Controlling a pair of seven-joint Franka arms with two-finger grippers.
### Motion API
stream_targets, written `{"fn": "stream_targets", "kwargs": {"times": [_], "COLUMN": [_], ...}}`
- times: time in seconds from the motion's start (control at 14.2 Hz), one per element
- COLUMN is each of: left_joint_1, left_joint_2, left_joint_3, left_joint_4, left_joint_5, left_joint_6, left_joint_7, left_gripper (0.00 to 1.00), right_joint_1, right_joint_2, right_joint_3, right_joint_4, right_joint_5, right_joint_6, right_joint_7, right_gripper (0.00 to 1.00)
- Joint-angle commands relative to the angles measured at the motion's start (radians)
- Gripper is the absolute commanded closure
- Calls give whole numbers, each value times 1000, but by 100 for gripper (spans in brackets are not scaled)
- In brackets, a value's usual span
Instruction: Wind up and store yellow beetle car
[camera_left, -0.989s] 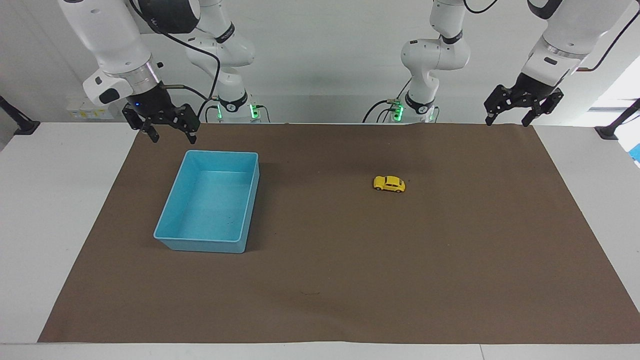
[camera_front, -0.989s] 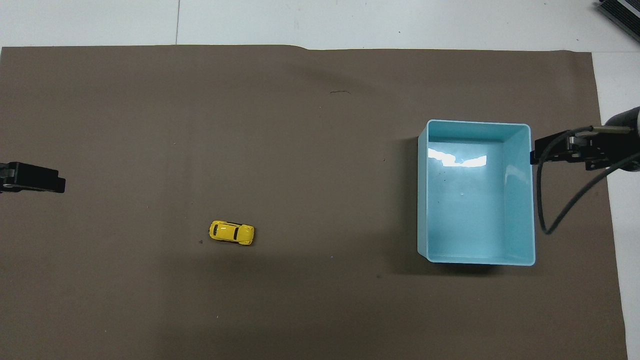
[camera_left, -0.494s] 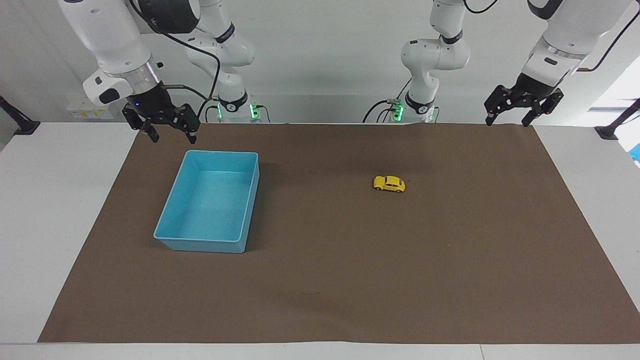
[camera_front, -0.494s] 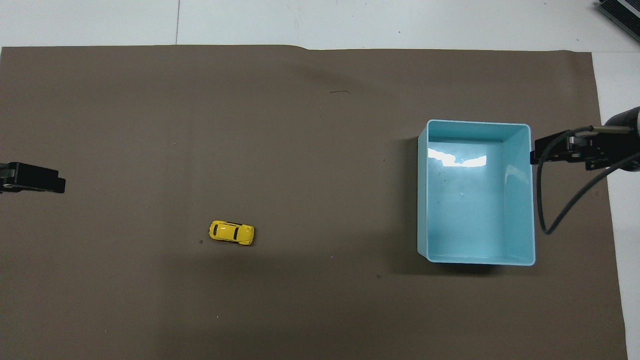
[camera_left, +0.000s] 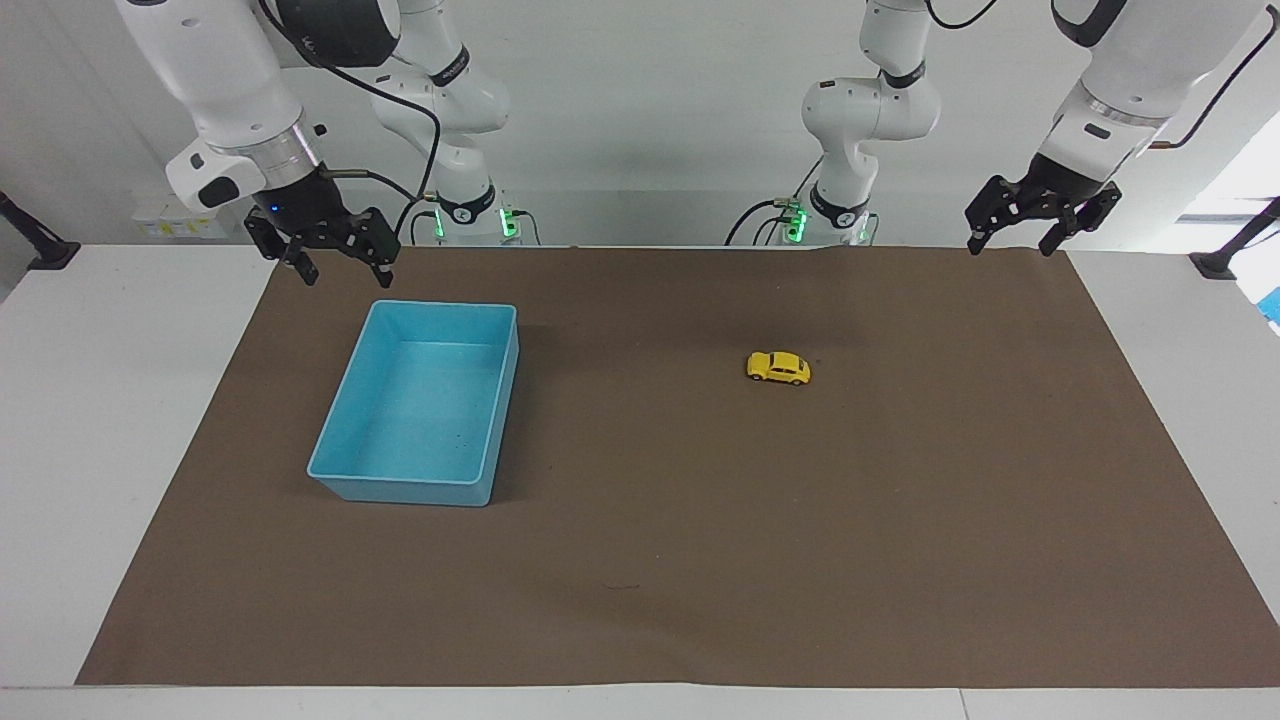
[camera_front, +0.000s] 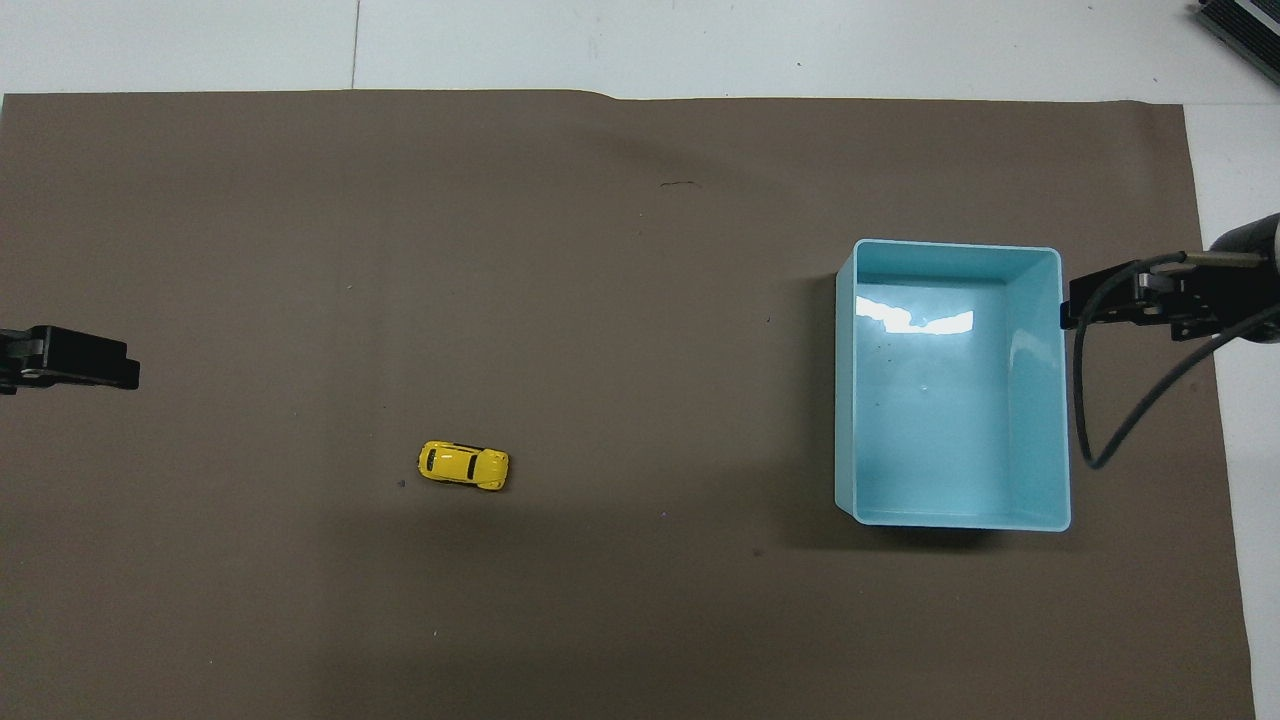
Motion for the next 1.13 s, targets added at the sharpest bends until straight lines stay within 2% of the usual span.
{"fn": "stream_targets", "kwargs": {"times": [0.0,0.42,0.71,1.06], "left_joint_1": [-5,-20,-28,-43], "left_joint_2": [-7,-4,-4,1], "left_joint_3": [-3,-9,-9,-10], "left_joint_4": [-28,-74,-88,-128], "left_joint_5": [0,0,-2,-3], "left_joint_6": [12,55,59,90], "left_joint_7": [-83,-330,-411,-676], "left_gripper": [0,0,0,0], "right_joint_1": [-9,-9,-9,-9], "right_joint_2": [-10,-10,-10,-10], "right_joint_3": [9,9,9,9], "right_joint_4": [-14,-14,-14,-14], "right_joint_5": [4,2,4,4], "right_joint_6": [9,9,9,9], "right_joint_7": [-26,-26,-26,-26], "right_gripper": [0,0,0,0]}}
